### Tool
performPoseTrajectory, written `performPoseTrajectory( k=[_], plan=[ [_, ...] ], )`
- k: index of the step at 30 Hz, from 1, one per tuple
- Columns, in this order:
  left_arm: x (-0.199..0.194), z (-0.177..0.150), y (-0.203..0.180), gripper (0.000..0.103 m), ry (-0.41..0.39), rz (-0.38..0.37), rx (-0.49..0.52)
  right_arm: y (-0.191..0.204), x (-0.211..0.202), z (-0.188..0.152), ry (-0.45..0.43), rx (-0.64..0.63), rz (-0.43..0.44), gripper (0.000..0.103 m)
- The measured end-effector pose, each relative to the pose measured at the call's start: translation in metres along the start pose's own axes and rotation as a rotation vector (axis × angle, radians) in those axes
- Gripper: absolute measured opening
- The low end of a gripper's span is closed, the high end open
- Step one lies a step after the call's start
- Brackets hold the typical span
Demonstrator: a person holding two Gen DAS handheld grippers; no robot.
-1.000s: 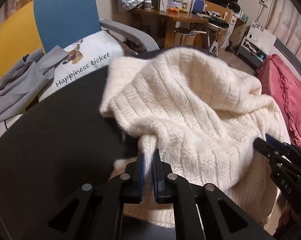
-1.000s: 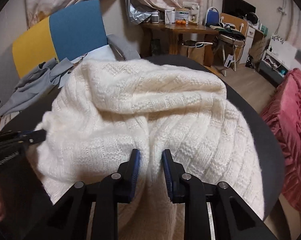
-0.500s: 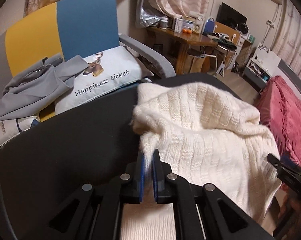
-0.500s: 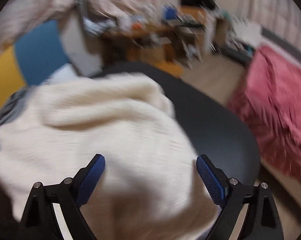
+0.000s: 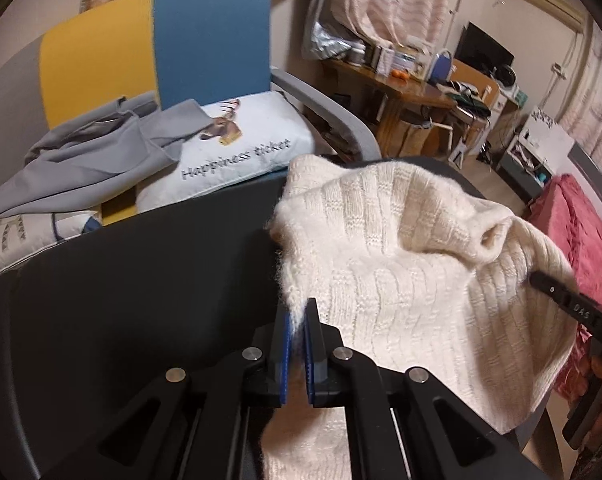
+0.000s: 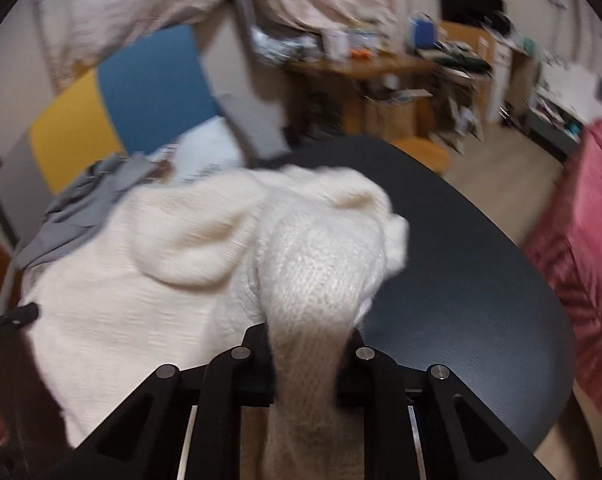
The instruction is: Fold clothes
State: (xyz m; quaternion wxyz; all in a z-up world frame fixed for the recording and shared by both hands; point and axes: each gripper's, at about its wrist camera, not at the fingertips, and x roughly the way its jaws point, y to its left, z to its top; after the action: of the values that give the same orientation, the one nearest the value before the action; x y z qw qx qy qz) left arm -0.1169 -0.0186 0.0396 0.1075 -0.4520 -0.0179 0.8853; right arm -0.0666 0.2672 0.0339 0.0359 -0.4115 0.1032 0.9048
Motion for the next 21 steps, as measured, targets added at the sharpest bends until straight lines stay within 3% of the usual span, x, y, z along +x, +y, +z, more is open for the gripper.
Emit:
performPoseTrajectory(
  k=[9, 14, 21],
  plan=[
    [-0.031, -0.041, 0.091, 0.005, -0.004, 0.113, -0.099, 0.095, 0.01, -0.03, 0.045, -0.099, 0.151, 0.018],
    [-0.053, -0.083, 0.139, 0.005, 0.001, 0.157, -0.157, 0.13, 0.02, -0.067, 0.089, -0.142, 0.199, 0.018],
    [-0.08, -0.148, 0.175, 0.005, 0.017, 0.213, -0.202, 0.166, 0.022, -0.11, 0.158, -0.2, 0.27, 0.018]
  ],
)
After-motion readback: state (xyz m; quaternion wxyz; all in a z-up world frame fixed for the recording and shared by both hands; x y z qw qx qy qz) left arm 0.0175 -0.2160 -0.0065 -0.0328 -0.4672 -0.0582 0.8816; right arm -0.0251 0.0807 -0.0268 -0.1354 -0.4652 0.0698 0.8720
